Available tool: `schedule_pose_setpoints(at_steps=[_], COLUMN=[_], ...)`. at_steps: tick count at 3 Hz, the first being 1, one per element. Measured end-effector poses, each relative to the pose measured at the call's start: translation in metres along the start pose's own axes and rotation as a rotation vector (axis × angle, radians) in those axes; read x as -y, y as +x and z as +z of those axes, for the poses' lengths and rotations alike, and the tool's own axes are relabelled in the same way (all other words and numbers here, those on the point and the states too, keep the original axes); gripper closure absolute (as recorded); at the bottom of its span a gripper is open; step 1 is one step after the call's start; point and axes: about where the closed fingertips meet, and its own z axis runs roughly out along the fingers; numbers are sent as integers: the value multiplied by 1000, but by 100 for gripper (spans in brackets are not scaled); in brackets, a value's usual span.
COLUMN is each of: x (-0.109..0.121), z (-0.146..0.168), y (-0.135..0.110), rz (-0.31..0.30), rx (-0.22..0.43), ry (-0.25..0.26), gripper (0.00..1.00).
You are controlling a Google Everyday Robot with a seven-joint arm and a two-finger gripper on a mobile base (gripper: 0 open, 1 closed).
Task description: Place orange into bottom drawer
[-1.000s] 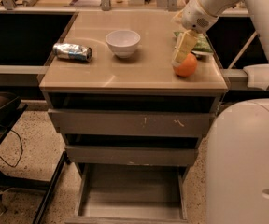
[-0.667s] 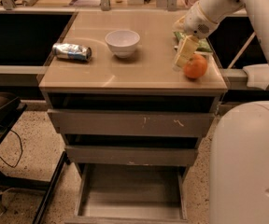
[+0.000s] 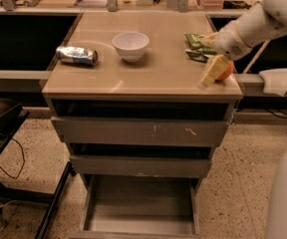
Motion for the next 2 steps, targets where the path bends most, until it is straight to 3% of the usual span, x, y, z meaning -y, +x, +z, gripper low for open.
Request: schedule_pose_setpoints(at_steps=[1,2], x=[-13,-14], z=[-40,-42], y=[25,37], rz=[42,62], rx=[37,33], ry=[116,133], gripper=[0,0])
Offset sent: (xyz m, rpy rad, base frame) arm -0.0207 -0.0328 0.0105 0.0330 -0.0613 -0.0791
